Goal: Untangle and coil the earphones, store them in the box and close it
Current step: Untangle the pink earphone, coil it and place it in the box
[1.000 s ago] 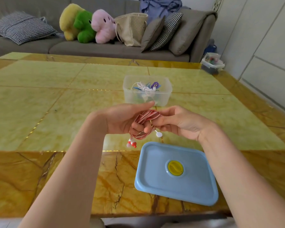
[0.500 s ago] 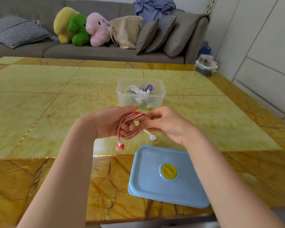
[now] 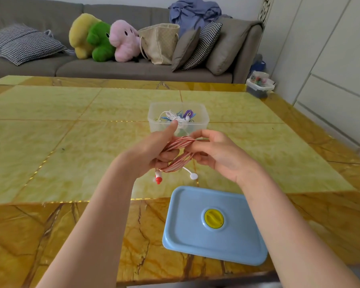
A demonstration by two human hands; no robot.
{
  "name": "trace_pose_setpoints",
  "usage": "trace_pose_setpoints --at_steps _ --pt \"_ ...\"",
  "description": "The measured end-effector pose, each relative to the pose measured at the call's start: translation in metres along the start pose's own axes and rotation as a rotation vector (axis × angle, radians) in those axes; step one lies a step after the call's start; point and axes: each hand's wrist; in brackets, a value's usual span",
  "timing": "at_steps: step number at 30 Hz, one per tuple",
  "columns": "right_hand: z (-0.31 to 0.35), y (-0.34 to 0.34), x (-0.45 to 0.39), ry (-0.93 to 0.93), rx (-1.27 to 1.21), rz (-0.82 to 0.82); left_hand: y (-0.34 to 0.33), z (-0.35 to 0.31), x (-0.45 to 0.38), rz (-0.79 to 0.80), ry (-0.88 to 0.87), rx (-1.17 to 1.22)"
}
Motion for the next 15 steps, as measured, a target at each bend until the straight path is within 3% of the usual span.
trace_pose_setpoints --at_steps 6,12,15 --pt "0.006 0.01 0.01 0.006 0.257 0.243 -0.006 0.002 -0.001 0.063 0.085 -0.064" --pt "0.007 0.016 0.01 -0.121 0.136 0.204 -0.015 0.0 0.001 0.191 0.077 -0.144" --pt "0.006 0.017 0.008 -0.168 0.064 0.171 -0.018 -0.002 0.002 0.165 0.088 -0.16"
Point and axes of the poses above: each hand's wrist, its own x-axis away from the middle knuckle, its own y-axis out of the back of the hand, z = x × y, and after that the axes turned 1 degree about y, right-handed
